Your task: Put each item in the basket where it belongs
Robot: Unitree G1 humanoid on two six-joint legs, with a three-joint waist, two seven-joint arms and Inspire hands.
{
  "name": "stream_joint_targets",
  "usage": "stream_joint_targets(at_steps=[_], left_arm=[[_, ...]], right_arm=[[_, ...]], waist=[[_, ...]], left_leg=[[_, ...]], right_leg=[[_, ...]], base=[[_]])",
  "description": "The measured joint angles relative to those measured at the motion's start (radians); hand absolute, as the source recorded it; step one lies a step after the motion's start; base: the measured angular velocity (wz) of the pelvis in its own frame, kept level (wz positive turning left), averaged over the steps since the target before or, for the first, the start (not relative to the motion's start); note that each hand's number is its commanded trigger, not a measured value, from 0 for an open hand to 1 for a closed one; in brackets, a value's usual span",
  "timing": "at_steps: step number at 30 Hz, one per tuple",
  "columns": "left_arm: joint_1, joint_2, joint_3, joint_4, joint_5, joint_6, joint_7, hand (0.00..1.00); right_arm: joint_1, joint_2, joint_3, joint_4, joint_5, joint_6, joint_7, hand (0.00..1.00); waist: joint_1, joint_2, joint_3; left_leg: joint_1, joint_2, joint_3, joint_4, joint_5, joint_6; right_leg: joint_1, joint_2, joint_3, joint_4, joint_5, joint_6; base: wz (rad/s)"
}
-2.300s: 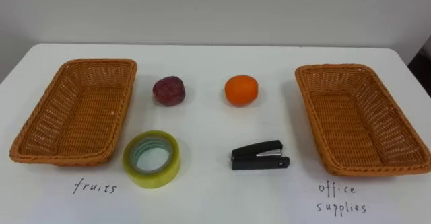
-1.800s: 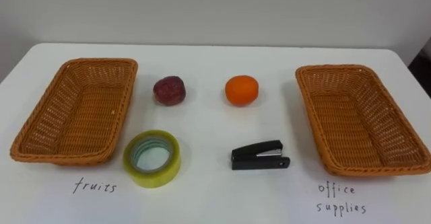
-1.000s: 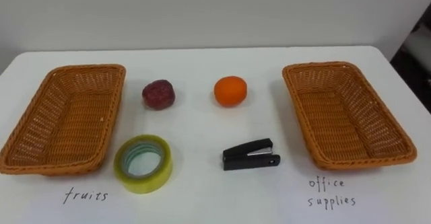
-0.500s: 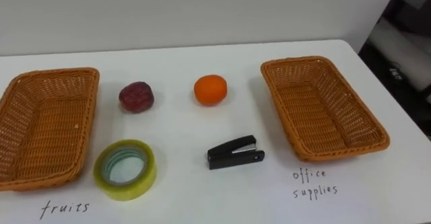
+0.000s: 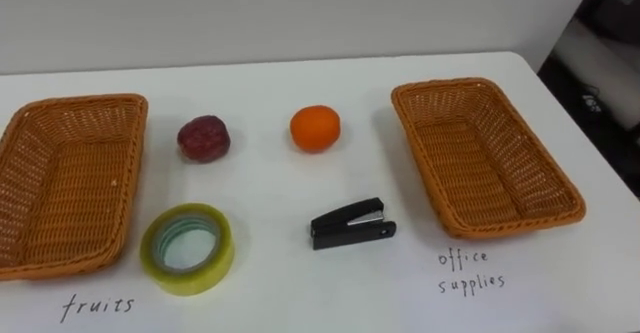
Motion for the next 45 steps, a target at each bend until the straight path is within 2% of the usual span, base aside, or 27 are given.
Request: stream_joint_targets(at_steps=[5, 8, 11, 16, 20, 24, 28, 32, 36, 38, 40, 44, 45], left_arm=[[0.000, -0.001, 0.001, 0.000, 0.008, 0.000, -0.002, 0.00], [0.002, 0.000, 0.001, 0.000, 0.015, -0.002, -0.002, 0.00], [0.006, 0.000, 0.001, 0.002, 0.016, -0.004, -0.002, 0.00], [0.011, 0.001, 0.001, 0.023, 0.015, -0.032, -0.001, 0.00], [0.011, 0.005, 0.000, 0.069, 0.016, -0.039, 0.000, 0.00], [0.019, 0.005, -0.002, 0.090, 0.023, -0.039, -0.002, 0.00], [0.019, 0.006, -0.002, 0.094, 0.044, -0.046, -0.006, 0.00], [0.019, 0.006, -0.009, 0.097, 0.045, -0.053, -0.015, 0.00], [0.019, 0.008, -0.017, 0.119, 0.101, -0.053, -0.024, 0.00], [0.019, 0.008, -0.017, 0.128, 0.127, -0.052, -0.025, 0.00], [0.016, 0.007, -0.017, 0.134, 0.172, -0.050, -0.030, 0.00], [0.014, 0.007, -0.018, 0.136, 0.173, -0.043, -0.030, 0.00], [0.007, 0.007, -0.019, 0.139, 0.173, -0.041, -0.030, 0.00]], right_arm=[[0.000, -0.009, 0.003, -0.172, -0.111, -0.018, -0.073, 0.00], [0.000, -0.035, 0.022, -0.218, -0.152, -0.049, -0.085, 0.00], [0.000, -0.042, 0.040, -0.272, -0.169, -0.051, -0.085, 0.00], [-0.002, -0.042, 0.066, -0.387, -0.303, -0.053, -0.085, 0.00], [-0.011, -0.043, 0.068, -0.451, -0.400, -0.062, -0.077, 0.00], [-0.013, -0.046, 0.070, -0.526, -0.474, -0.062, -0.054, 0.00], [-0.014, -0.054, 0.079, -0.598, -0.554, -0.073, -0.030, 0.00], [-0.014, -0.082, 0.106, -0.625, -0.582, -0.082, 0.013, 0.00], [-0.031, -0.106, 0.117, -0.712, -0.597, -0.081, 0.058, 0.00], [-0.056, -0.115, 0.129, -0.718, -0.626, -0.078, 0.080, 0.00], [-0.082, -0.116, 0.152, -0.755, -0.649, -0.073, 0.122, 0.00], [-0.111, -0.130, 0.187, -0.774, -0.659, -0.070, 0.183, 0.00], [-0.122, -0.131, 0.190, -0.779, -0.659, -0.070, 0.203, 0.00]], waist=[[0.011, 0.003, -0.0007], [0.020, 0.003, -0.0011], [0.033, 0.003, -0.0017], [0.043, 0.001, -0.0027], [0.051, -0.013, -0.0034], [0.053, -0.018, -0.0021], [0.058, -0.013, -0.0004], [0.064, -0.013, 0.0013], [0.070, -0.013, 0.0016], [0.075, -0.021, 0.0002], [0.078, -0.024, 0.0024], [0.094, -0.035, 0.0056], [0.098, -0.038, 0.0088]], left_leg=[[-0.010, 0.001, 0.003, 0.001, 0.002, -0.001], [-0.009, 0.001, 0.003, 0.005, 0.002, -0.001], [-0.014, 0.001, 0.002, 0.004, 0.002, -0.001], [-0.025, 0.001, 0.001, 0.005, 0.004, -0.002], [-0.022, 0.001, 0.001, 0.007, 0.004, -0.001], [-0.016, 0.001, 0.001, 0.012, 0.004, -0.001], [-0.014, 0.001, 0.000, 0.016, 0.004, -0.001], [-0.014, 0.002, 0.001, 0.012, 0.004, -0.001], [-0.015, 0.001, 0.000, 0.013, 0.005, -0.001], [-0.015, 0.000, -0.001, 0.014, 0.006, -0.001], [-0.016, 0.000, -0.006, 0.019, 0.006, 0.000], [-0.017, 0.000, -0.016, 0.017, 0.006, -0.001], [-0.017, -0.001, -0.021, 0.018, 0.006, -0.001]], right_leg=[[-0.016, 0.000, -0.004, 0.000, 0.000, 0.000], [-0.015, 0.000, -0.006, -0.001, 0.000, 0.000], [-0.019, 0.000, -0.014, 0.000, 0.000, 0.000], [-0.030, -0.001, -0.021, 0.007, 0.000, 0.000], [-0.030, -0.003, -0.031, 0.001, 0.000, 0.000], [-0.022, -0.004, -0.033, -0.001, 0.001, -0.001], [-0.014, -0.004, -0.035, 0.000, 0.001, -0.001], [-0.015, -0.005, -0.036, 0.006, 0.002, -0.002], [-0.009, -0.006, -0.036, 0.008, 0.002, -0.002], [-0.009, -0.006, -0.036, 0.008, 0.002, -0.002], [-0.010, -0.005, -0.039, 0.000, 0.003, -0.001], [-0.008, -0.005, -0.042, -0.002, 0.003, -0.001], [-0.004, -0.005, -0.046, -0.001, 0.003, -0.001]], base=[[-0.01], [0.00], [0.00], [0.00], [0.00], [0.00], [0.00], [0.00], [0.00], [0.00], [0.05], [0.04], [0.07]])
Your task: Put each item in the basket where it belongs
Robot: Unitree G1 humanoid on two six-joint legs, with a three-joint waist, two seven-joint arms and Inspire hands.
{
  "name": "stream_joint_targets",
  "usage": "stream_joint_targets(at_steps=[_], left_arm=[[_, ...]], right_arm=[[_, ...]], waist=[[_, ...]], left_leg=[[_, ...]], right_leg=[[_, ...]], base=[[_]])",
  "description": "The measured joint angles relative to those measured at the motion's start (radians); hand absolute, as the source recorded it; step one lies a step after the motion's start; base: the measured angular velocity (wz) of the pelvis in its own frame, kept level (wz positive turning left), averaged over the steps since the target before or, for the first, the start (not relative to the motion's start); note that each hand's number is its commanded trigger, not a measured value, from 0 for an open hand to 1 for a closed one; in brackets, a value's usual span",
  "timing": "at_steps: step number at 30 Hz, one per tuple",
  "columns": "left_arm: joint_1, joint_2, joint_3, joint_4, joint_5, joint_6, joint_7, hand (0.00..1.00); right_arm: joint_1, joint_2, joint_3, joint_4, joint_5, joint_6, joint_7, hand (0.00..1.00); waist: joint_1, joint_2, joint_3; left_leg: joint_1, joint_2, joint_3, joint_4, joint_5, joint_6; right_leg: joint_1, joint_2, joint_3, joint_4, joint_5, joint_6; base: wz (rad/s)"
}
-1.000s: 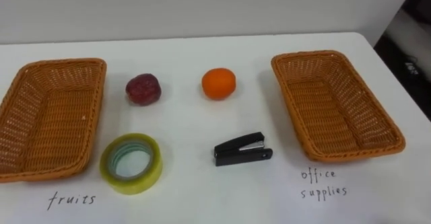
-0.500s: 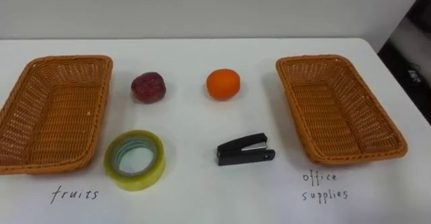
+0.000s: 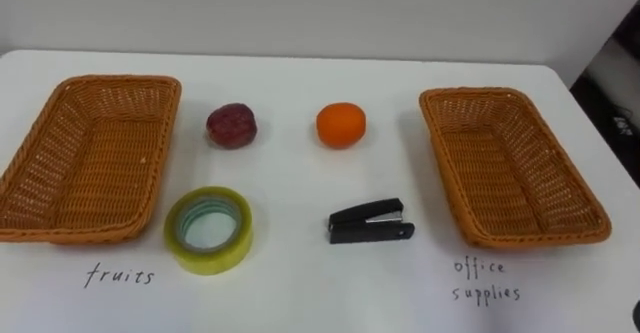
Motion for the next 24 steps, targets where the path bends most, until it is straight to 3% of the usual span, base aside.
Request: stream_joint_targets(at_steps=[8, 11, 17, 19, 21, 24], left_arm=[[-0.024, 0.006, -0.006, 0.037, 0.039, 0.001, -0.001, 0.00], [-0.025, 0.010, -0.006, 0.038, 0.061, 0.005, -0.015, 0.00], [-0.037, 0.012, -0.007, 0.032, 0.068, 0.023, -0.018, 0.00], [-0.045, 0.012, -0.007, 0.032, 0.068, 0.027, -0.018, 0.00], [-0.048, 0.012, -0.007, 0.031, 0.070, 0.027, -0.020, 0.00], [-0.052, 0.013, -0.010, 0.018, 0.078, 0.027, -0.031, 0.00]], right_arm=[[-0.095, -0.013, 0.078, -0.016, 0.001, 0.012, 0.125, 0.00], [-0.097, -0.031, 0.115, -0.023, 0.001, 0.023, 0.204, 0.00], [-0.101, -0.032, 0.165, -0.038, 0.000, 0.056, 0.329, 0.00], [-0.101, -0.032, 0.174, -0.044, 0.000, 0.066, 0.364, 0.00], [-0.101, -0.032, 0.191, -0.051, -0.001, 0.066, 0.403, 0.00], [-0.102, -0.032, 0.202, -0.062, -0.003, 0.066, 0.450, 0.00]], waist=[[0.008, -0.007, -0.0006], [0.012, -0.009, -0.0027], [0.023, -0.005, -0.0032], [0.028, -0.003, -0.0070], [0.030, 0.000, -0.0159], [0.034, 0.001, -0.0157]], left_leg=[[-0.005, -0.002, -0.017, -0.002, 0.000, 0.000], [-0.003, -0.002, -0.017, 0.002, 0.000, 0.000], [-0.008, 0.000, -0.017, 0.007, 0.000, 0.000], [-0.011, 0.004, -0.018, 0.007, 0.000, 0.000], [-0.012, 0.004, -0.019, 0.009, 0.000, 0.001], [-0.015, 0.003, -0.021, 0.013, 0.001, 0.001]], right_leg=[[0.002, -0.003, -0.016, 0.000, 0.000, 0.000], [0.004, -0.004, -0.024, -0.001, 0.000, 0.000], [0.006, -0.007, -0.041, -0.002, 0.000, 0.000], [0.005, -0.008, -0.046, -0.001, 0.000, 0.000], [0.007, -0.009, -0.049, -0.001, 0.001, 0.000], [0.010, -0.010, -0.063, -0.001, 0.003, 0.000]], base=[[0.07], [0.01], [0.01], [0.04], [0.04], [0.06]])
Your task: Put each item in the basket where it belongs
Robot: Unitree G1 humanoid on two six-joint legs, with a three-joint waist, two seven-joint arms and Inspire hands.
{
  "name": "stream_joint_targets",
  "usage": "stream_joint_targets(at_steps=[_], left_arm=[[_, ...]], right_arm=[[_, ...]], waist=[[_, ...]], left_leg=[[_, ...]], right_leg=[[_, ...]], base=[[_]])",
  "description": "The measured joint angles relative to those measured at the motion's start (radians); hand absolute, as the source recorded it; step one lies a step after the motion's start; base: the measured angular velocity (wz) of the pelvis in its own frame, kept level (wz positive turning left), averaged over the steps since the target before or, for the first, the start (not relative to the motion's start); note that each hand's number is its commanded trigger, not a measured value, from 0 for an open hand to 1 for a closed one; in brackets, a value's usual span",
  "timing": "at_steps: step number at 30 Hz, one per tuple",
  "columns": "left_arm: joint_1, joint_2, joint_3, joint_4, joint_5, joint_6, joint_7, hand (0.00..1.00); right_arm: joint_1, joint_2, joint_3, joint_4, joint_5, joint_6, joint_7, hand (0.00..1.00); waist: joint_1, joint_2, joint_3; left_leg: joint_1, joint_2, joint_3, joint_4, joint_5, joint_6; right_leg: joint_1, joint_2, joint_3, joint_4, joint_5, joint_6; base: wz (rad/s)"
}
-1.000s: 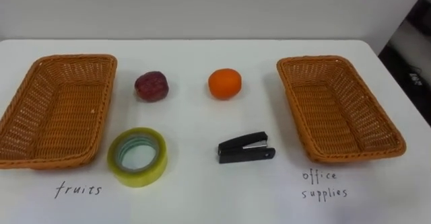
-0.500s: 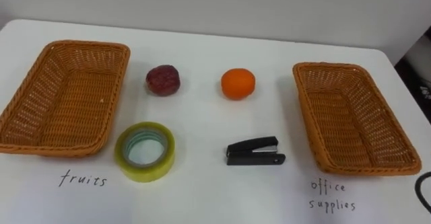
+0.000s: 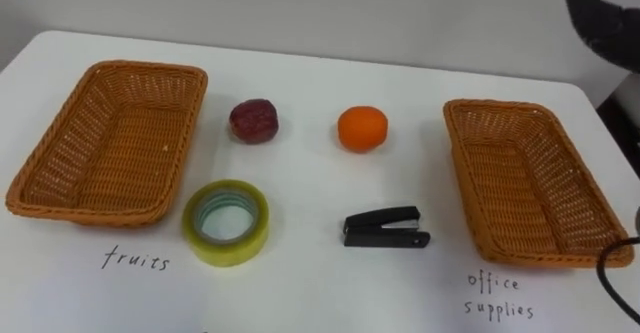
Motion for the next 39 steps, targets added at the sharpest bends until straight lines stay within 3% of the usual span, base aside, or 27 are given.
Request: stream_joint_targets(at_steps=[4, 7, 11, 20, 24, 34, 39], left_arm=[[-0.014, 0.000, -0.011, -0.003, 0.012, 0.000, -0.015, 0.00], [-0.019, 0.009, -0.025, -0.002, 0.010, 0.000, -0.016, 0.00], [-0.019, 0.015, -0.051, -0.003, 0.011, 0.001, -0.027, 0.00], [-0.034, 0.016, -0.054, -0.026, 0.011, 0.001, -0.049, 0.00], [-0.037, 0.016, -0.053, -0.026, 0.009, 0.001, -0.052, 0.00], [-0.047, 0.012, -0.048, -0.007, -0.003, 0.018, -0.045, 0.00], [-0.057, 0.019, -0.049, -0.003, -0.002, 0.043, -0.045, 0.00]], right_arm=[[0.000, 0.000, 0.053, 0.005, -0.043, 0.002, 0.093, 0.00], [0.000, -0.001, 0.105, 0.015, -0.080, 0.028, 0.166, 0.00], [0.000, -0.001, 0.145, 0.021, -0.088, 0.067, 0.260, 0.00], [0.000, -0.001, 0.149, 0.023, -0.088, 0.088, 0.414, 0.00], [0.000, -0.001, 0.149, 0.041, -0.120, 0.088, 0.469, 0.00], [0.000, -0.002, 0.156, 0.119, -0.165, 0.160, 0.610, 0.00], [0.000, -0.020, 0.169, 0.131, -0.198, 0.199, 0.684, 0.00]], waist=[[0.002, 0.004, 0.0033], [0.002, 0.004, 0.0047], [0.003, -0.006, 0.0195], [0.031, -0.025, 0.0111], [0.040, -0.024, 0.0115], [0.049, -0.025, 0.0114], [0.053, -0.042, 0.0111]], left_leg=[[-0.001, -0.002, -0.001, 0.000, 0.000, 0.000], [0.000, 0.002, -0.008, 0.000, 0.001, 0.000], [-0.003, 0.001, -0.011, 0.001, 0.001, 0.000], [-0.021, -0.004, -0.016, 0.005, 0.001, 0.000], [-0.015, -0.007, -0.017, 0.007, 0.002, 0.001], [-0.002, -0.002, -0.020, 0.005, 0.002, 0.001], [-0.007, -0.001, -0.024, 0.000, 0.002, 0.001]], right_leg=[[0.003, 0.000, 0.002, 0.000, 0.001, -0.001], [0.005, 0.000, -0.001, 0.000, 0.002, -0.001], [0.003, 0.001, -0.002, 0.000, 0.002, -0.001], [-0.007, 0.001, -0.004, -0.018, 0.004, 0.001], [0.001, 0.000, -0.004, -0.020, 0.004, 0.001], [0.022, 0.000, -0.005, -0.031, 0.007, 0.002], [0.016, 0.003, -0.003, -0.029, 0.011, 0.000]], base=[[0.00], [0.03], [0.00], [0.02], [0.00], [0.00], [0.00]])
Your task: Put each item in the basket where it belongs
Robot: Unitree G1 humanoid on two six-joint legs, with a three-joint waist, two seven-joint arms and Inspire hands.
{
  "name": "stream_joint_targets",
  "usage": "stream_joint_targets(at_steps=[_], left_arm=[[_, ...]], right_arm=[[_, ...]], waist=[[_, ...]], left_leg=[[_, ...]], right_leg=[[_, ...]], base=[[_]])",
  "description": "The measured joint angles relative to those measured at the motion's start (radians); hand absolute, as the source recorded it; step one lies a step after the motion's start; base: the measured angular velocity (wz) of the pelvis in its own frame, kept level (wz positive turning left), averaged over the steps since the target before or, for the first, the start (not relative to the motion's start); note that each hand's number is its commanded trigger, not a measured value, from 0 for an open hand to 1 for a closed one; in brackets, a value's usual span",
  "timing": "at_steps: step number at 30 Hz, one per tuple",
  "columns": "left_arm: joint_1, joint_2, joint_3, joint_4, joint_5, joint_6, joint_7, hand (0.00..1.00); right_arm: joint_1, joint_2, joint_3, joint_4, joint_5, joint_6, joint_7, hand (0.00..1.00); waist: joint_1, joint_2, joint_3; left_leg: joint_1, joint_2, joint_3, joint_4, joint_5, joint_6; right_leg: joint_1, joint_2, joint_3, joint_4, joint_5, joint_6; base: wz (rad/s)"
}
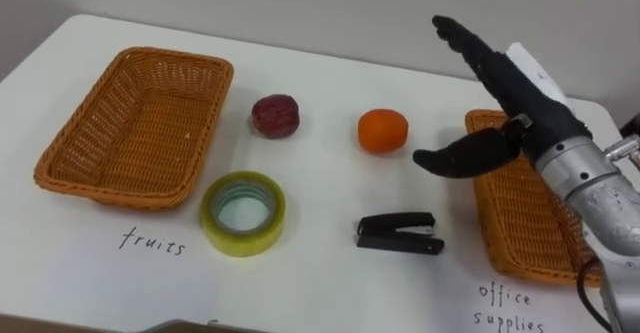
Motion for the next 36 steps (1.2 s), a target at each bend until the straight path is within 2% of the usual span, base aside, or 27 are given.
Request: stream_joint_targets(at_steps=[4, 7, 18, 36], left_arm=[[-0.006, 0.008, -0.003, 0.001, 0.000, 0.002, 0.000, 0.00], [-0.008, 0.020, -0.019, 0.002, 0.000, 0.001, -0.001, 0.00], [-0.013, 0.024, -0.036, 0.000, -0.001, 0.001, -0.003, 0.00], [-0.039, 0.032, -0.057, -0.001, -0.023, -0.001, -0.047, 0.00]], right_arm=[[0.000, -0.009, 0.031, 0.009, -0.015, 0.018, 0.051, 0.00], [0.000, -0.009, 0.052, 0.050, -0.019, 0.020, 0.102, 0.00], [-0.001, -0.009, 0.054, 0.070, -0.039, 0.030, 0.206, 0.00], [-0.021, -0.017, 0.054, 0.070, -0.041, 0.040, 0.297, 0.00]], waist=[[0.004, -0.015, 0.0016], [0.023, -0.020, 0.0015], [0.024, -0.016, 0.0051], [0.023, -0.008, 0.0104]], left_leg=[[-0.001, -0.001, 0.000, 0.001, 0.000, 0.000], [-0.001, 0.000, 0.000, 0.006, 0.000, 0.000], [-0.003, -0.001, -0.007, 0.005, 0.000, 0.000], [-0.013, -0.001, -0.013, 0.006, 0.000, 0.000]], right_leg=[[-0.001, 0.001, 0.002, 0.000, 0.002, 0.000], [-0.001, 0.000, 0.002, -0.002, 0.004, 0.001], [-0.001, 0.000, -0.001, -0.003, 0.004, 0.001], [-0.005, 0.000, -0.003, -0.004, 0.004, 0.001]], base=[[0.00], [0.00], [0.01], [0.01]])
